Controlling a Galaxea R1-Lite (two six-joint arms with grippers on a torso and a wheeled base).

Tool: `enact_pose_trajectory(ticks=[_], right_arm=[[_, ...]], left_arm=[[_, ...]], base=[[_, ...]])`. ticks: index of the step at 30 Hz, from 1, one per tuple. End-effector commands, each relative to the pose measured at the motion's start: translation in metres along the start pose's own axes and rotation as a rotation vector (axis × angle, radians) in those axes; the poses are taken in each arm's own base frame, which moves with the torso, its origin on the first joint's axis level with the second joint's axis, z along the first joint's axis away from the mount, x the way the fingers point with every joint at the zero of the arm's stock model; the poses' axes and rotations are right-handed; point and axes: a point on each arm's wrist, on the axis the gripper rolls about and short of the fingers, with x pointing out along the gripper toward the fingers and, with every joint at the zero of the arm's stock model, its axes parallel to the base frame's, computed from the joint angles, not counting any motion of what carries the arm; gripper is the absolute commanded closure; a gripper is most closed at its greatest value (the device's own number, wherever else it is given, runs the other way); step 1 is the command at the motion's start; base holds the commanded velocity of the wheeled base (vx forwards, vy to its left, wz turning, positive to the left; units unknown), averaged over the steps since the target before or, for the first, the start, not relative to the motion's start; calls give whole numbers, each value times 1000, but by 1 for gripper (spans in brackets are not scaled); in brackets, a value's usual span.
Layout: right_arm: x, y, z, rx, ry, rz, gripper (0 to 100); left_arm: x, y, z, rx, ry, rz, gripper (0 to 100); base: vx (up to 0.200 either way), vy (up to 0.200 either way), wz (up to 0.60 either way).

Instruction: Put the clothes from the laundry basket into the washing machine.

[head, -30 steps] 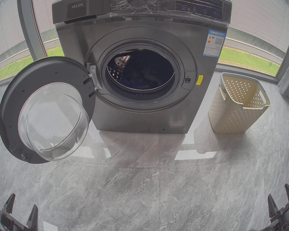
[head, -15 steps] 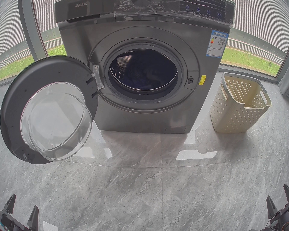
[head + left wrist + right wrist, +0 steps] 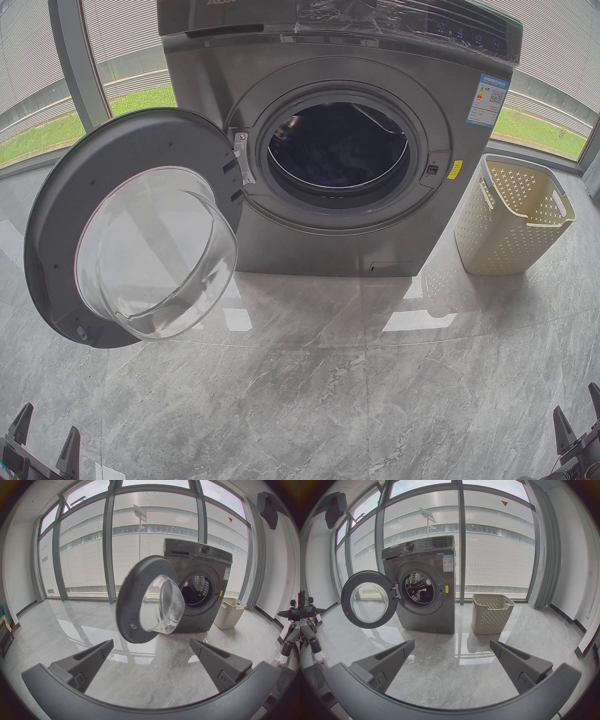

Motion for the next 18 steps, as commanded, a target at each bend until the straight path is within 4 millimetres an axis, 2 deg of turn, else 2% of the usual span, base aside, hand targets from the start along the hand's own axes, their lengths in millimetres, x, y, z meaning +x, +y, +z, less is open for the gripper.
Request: enact_pose_trajectory(ticks=[1,10,18], right_arm=[[1,0,-5,0,11,0,0],[1,0,-5,-1,11,0,0],[1,0,-5,-1,11,0,0]], left_arm=[[1,0,-5,0,8,1,0],[1,0,-5,0,8,1,0],[1,0,-5,3,8,1,0]], base=[[0,200,0],[0,0,0],[0,200,0]])
